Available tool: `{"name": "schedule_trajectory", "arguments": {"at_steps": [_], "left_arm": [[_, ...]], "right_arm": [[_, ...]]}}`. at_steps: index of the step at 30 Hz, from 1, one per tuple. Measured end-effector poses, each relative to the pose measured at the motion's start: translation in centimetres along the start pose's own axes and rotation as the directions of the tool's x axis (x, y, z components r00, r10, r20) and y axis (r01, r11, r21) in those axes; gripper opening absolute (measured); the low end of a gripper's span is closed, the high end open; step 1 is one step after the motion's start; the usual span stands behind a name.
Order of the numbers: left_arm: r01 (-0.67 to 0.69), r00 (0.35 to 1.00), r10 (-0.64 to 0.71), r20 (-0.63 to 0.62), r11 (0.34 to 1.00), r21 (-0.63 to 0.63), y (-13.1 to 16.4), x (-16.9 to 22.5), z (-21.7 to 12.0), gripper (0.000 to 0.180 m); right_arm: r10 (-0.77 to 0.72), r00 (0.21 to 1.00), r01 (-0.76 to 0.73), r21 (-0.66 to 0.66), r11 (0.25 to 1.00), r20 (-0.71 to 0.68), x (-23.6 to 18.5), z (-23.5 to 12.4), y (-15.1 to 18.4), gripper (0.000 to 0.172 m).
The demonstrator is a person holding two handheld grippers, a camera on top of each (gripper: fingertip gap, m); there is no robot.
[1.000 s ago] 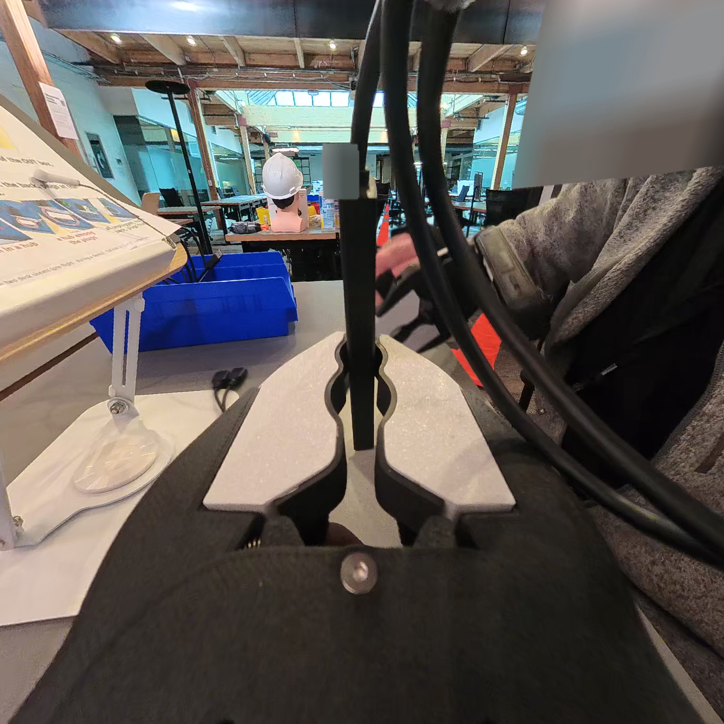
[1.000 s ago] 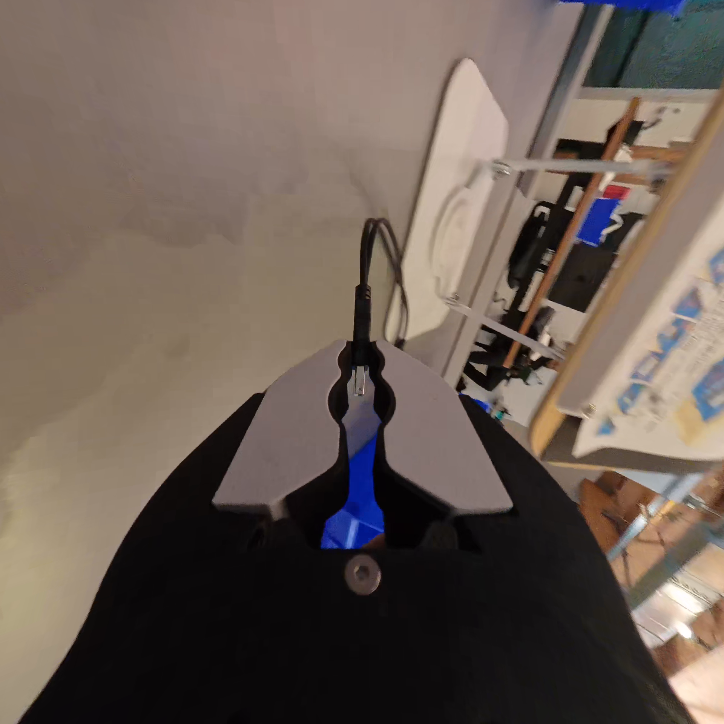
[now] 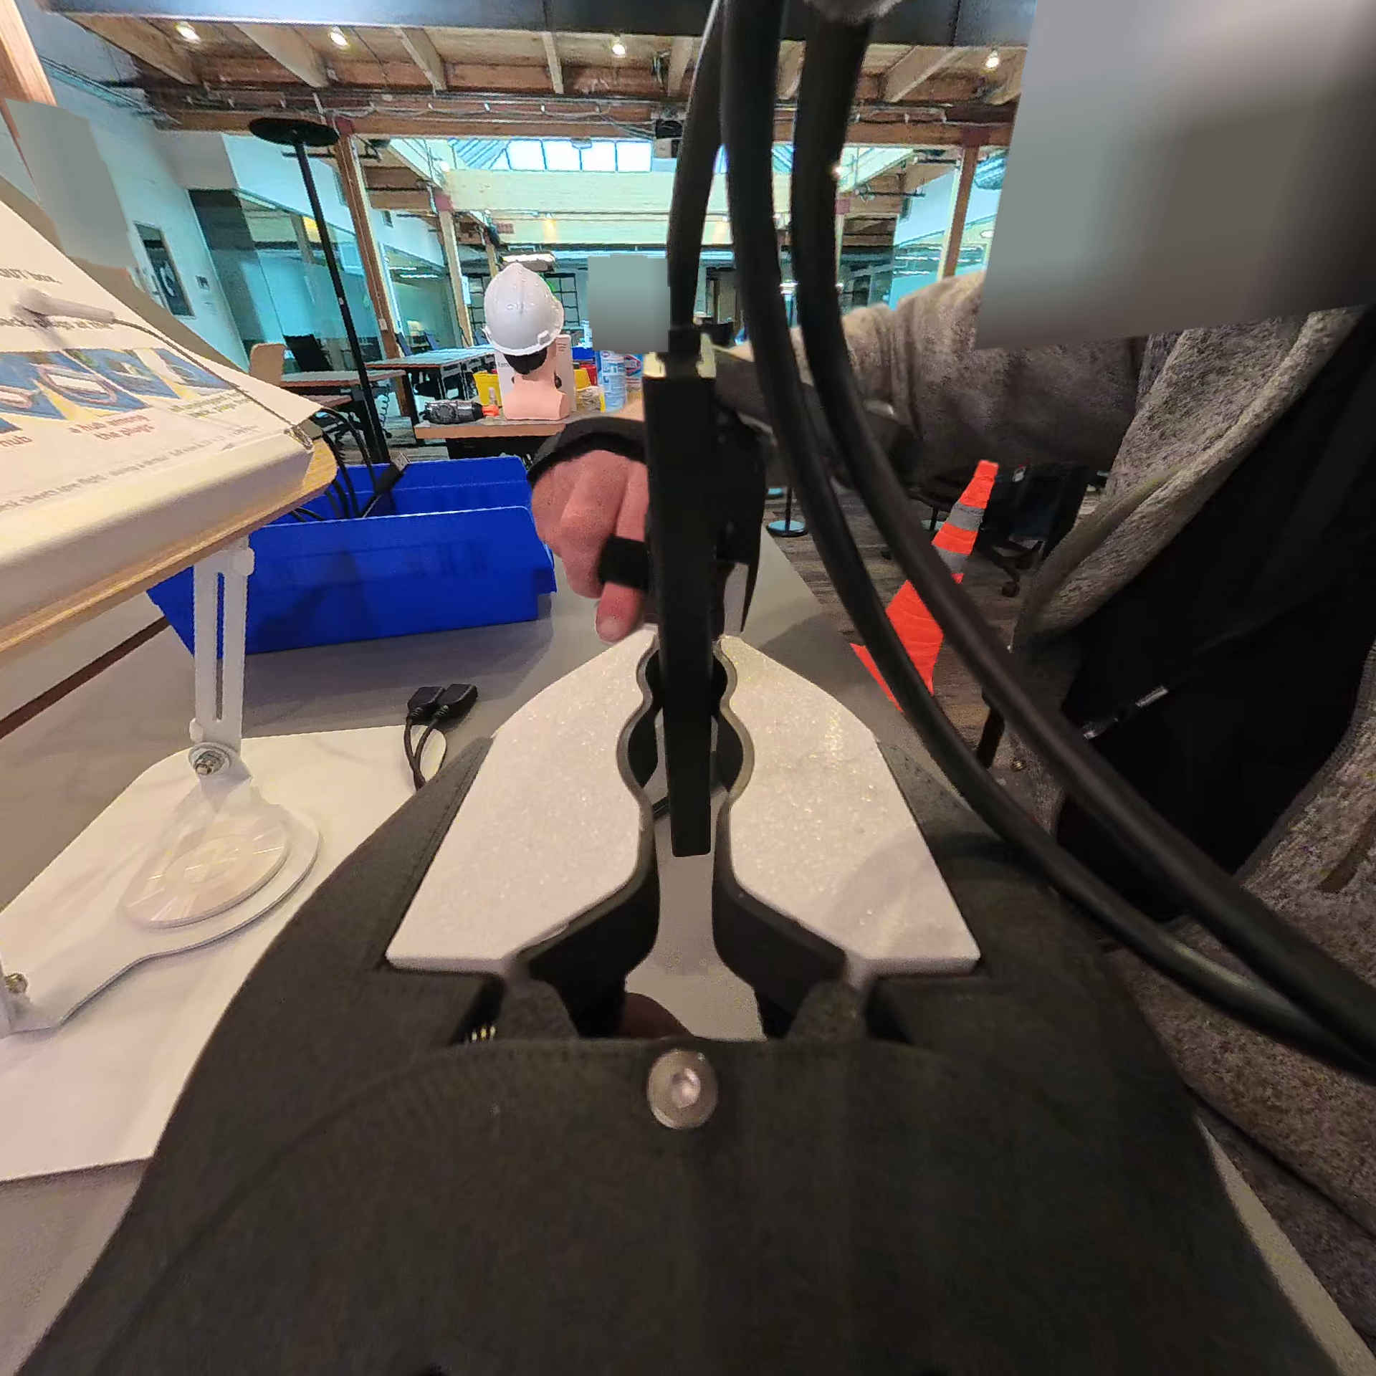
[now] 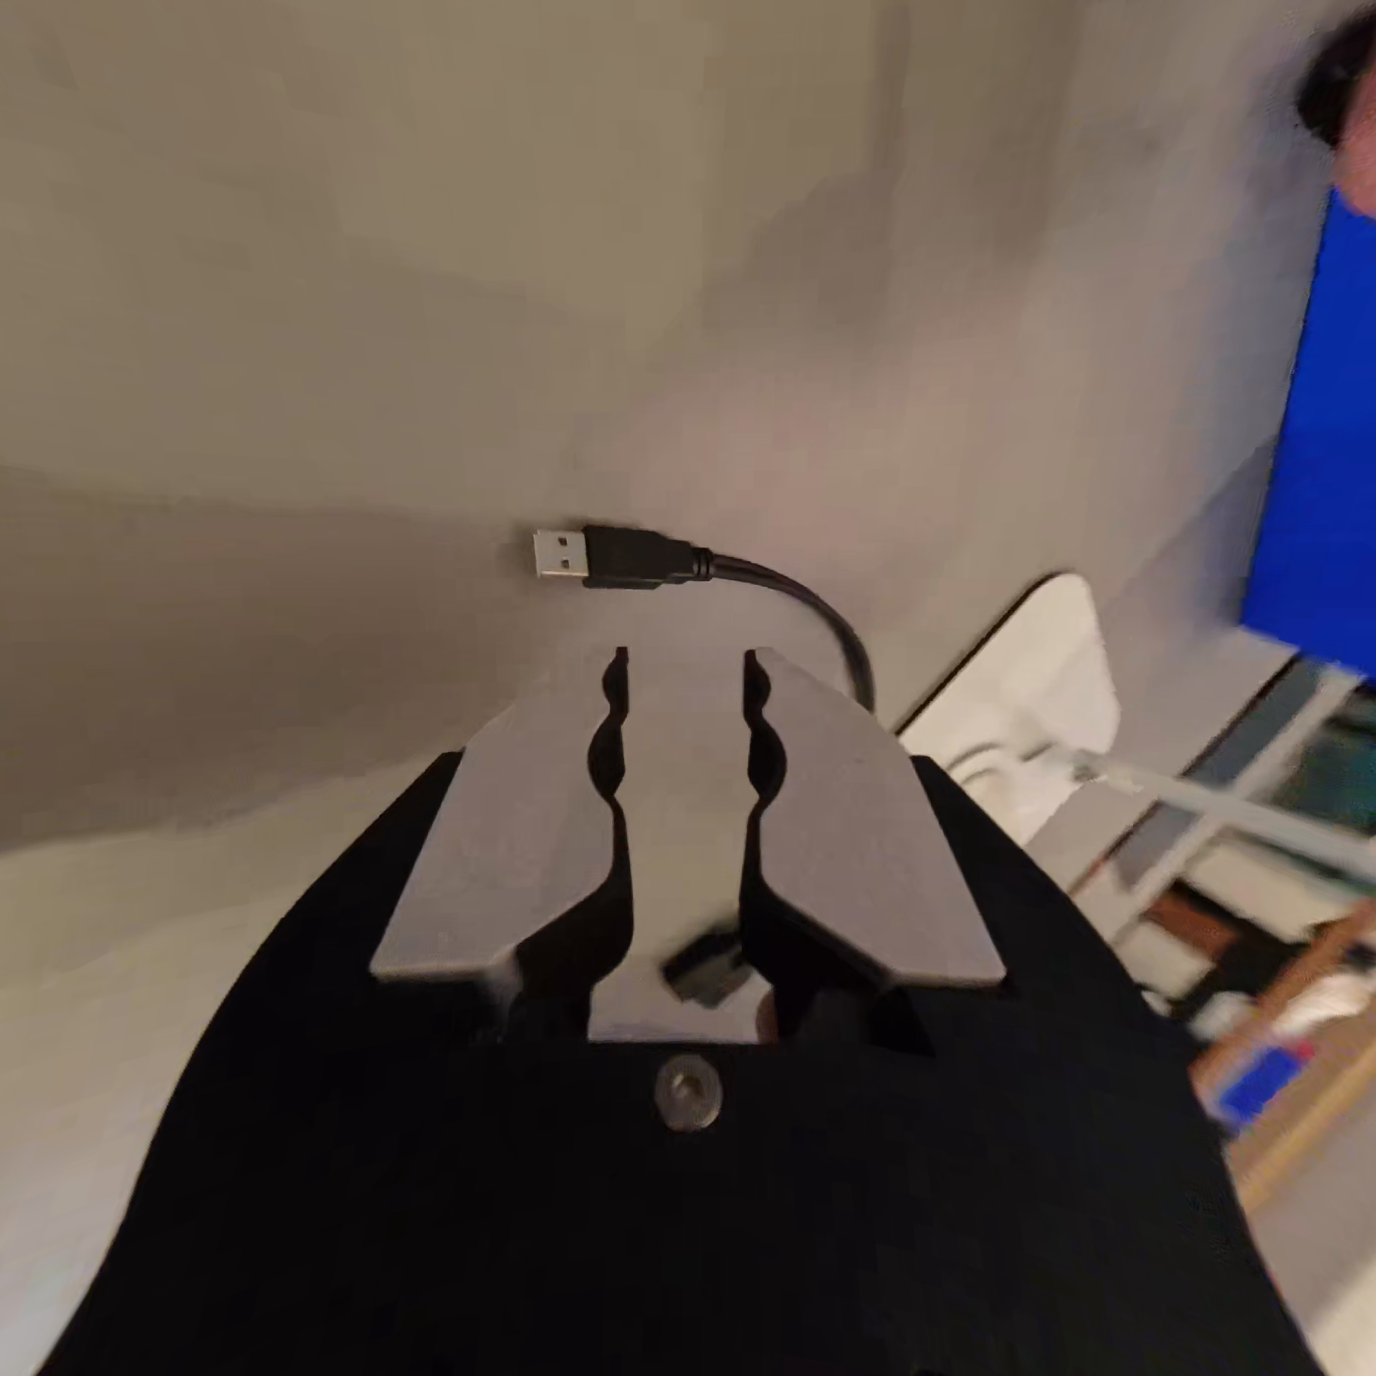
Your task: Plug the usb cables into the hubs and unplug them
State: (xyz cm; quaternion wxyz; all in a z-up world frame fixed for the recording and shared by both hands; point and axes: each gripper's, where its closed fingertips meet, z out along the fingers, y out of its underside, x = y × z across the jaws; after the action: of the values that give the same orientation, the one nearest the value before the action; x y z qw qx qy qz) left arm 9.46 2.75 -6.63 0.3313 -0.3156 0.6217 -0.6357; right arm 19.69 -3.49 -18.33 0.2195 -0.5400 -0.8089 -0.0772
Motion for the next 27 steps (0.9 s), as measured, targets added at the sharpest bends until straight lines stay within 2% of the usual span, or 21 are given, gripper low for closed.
{"name": "schedule_trajectory", "arguments": {"at_steps": [5,12,16,18,23,27], "left_arm": [[-0.004,1.0,0.005,0.004,1.0,-0.018,0.3,0.0,-0.1,0.01],[-0.001,1.0,0.0,-0.015,0.999,-0.039,0.7,0.0,0.4,0.01],[0.007,1.0,-0.008,-0.013,0.999,-0.048,1.1,-0.2,0.5,0.01],[0.008,1.0,-0.009,-0.009,0.999,-0.047,1.1,-0.3,0.5,0.01],[0.013,1.0,-0.014,-0.007,0.999,-0.036,1.0,-0.3,0.4,0.01],[0.016,1.0,-0.016,-0.006,0.999,-0.036,1.0,-0.4,0.4,0.01]], "right_arm": [[-0.289,0.957,0.288,-0.043,0.957,-0.023,-0.5,1.8,-0.1,0.035],[-0.428,0.903,0.429,0.0,0.904,-0.047,-0.7,2.7,-1.5,0.03],[-0.493,0.87,0.492,0.019,0.87,0.015,-1.0,3.2,-2.4,0.018],[-0.519,0.853,0.519,0.019,0.855,0.054,-1.0,3.3,-2.6,0.018],[-0.502,0.857,0.5,0.049,0.865,0.112,-0.9,3.5,-3.6,0.011],[-0.314,0.939,0.304,0.093,0.948,0.137,-0.2,3.7,-4.4,0.008]]}}
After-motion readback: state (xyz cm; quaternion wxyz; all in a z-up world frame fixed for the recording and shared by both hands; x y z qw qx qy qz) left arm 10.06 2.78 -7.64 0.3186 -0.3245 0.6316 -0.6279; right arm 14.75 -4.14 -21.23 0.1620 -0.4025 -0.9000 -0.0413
